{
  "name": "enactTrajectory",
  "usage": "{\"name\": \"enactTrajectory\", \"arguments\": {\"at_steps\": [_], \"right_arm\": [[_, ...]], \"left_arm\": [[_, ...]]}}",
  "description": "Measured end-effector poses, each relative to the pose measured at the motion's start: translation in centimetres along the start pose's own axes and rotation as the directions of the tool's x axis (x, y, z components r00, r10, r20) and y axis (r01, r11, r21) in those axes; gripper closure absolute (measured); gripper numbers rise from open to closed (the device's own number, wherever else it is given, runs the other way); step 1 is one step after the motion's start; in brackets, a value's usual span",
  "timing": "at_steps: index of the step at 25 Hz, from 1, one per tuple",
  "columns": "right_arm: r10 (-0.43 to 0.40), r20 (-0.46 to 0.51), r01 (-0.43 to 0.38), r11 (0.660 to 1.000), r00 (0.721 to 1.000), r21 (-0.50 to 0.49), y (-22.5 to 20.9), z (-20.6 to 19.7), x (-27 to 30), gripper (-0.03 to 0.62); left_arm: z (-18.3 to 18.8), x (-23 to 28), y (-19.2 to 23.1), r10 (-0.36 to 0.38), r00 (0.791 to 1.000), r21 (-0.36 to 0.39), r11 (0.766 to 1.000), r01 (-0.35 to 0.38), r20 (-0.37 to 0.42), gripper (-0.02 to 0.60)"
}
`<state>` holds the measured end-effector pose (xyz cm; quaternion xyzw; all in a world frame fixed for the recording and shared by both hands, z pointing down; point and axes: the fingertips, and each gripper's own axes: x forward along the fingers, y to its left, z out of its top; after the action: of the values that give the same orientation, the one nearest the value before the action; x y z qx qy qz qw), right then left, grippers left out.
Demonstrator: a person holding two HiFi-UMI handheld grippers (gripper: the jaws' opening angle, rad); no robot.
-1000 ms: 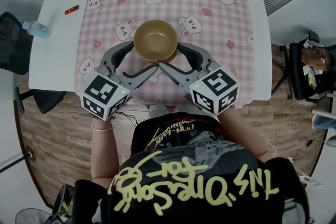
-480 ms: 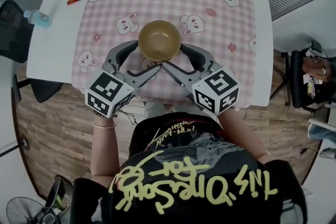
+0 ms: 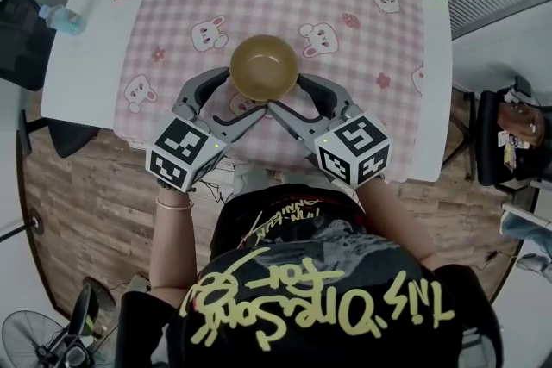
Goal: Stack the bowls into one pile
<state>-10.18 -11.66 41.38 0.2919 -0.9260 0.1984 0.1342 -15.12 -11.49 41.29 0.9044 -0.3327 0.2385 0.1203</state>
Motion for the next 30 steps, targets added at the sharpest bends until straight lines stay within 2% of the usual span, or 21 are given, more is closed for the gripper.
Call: {"name": "enactTrajectory", "arguments": {"at_steps": [13, 30], "right_arm": [[0.0, -0.049, -0.001, 1.0, 0.999, -0.028, -0.8, -1.5, 0.7, 0.326], [0.032, -0.043, -0.034, 0.998, 0.999, -0.047, -0.8, -1.7, 0.4, 0.33]], "left_arm": [[-1.4, 1.1, 0.2, 0.053, 0.997, -0.01, 0.999, -0.054, -0.054, 0.221], [-1.8, 1.0, -0.1, 0.106, 0.994, -0.078, 0.991, -0.109, -0.041, 0.189]]}}
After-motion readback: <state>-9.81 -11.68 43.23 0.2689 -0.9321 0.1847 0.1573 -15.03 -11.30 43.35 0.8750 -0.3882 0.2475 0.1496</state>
